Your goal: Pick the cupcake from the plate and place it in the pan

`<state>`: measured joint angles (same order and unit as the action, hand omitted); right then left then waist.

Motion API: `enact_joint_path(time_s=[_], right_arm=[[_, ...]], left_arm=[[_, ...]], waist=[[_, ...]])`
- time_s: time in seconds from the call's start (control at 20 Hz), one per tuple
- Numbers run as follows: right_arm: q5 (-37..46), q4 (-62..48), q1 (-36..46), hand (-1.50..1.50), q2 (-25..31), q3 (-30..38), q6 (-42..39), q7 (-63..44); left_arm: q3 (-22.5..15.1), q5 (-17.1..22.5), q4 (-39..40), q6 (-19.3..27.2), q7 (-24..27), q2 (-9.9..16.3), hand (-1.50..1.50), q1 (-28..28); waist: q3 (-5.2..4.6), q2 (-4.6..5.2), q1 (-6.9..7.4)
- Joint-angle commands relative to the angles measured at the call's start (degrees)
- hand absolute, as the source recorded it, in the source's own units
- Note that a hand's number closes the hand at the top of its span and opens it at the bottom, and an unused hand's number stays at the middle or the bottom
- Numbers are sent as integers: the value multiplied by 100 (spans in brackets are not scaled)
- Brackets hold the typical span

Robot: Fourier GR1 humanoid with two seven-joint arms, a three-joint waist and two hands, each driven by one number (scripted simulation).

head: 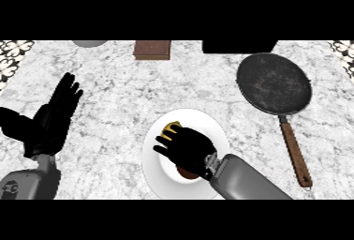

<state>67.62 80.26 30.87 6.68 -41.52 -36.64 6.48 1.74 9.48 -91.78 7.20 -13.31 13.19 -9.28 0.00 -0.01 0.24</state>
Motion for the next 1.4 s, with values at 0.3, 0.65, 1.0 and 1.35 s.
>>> enact_joint_path(time_s=[0.3,0.65,1.0,1.35], right_arm=[[536,-879,-151,150,-529,-53,244,416],[612,-1442,-88,150,-663,2,1090,884],[326,-1277,-187,150,-668,162,1250,950],[-285,-1408,-431,150,-668,2344,1657,-2098]], left_arm=[[-139,-298,-150,199,-195,-351,0,-55],[232,-54,-55,-220,-13,-119,0,74],[253,-206,222,-112,12,-222,0,-150],[303,-125,99,-146,-83,-139,0,4]], waist=[[1,1,-3],[0,4,21],[0,0,-6],[-2,-22,-273]])
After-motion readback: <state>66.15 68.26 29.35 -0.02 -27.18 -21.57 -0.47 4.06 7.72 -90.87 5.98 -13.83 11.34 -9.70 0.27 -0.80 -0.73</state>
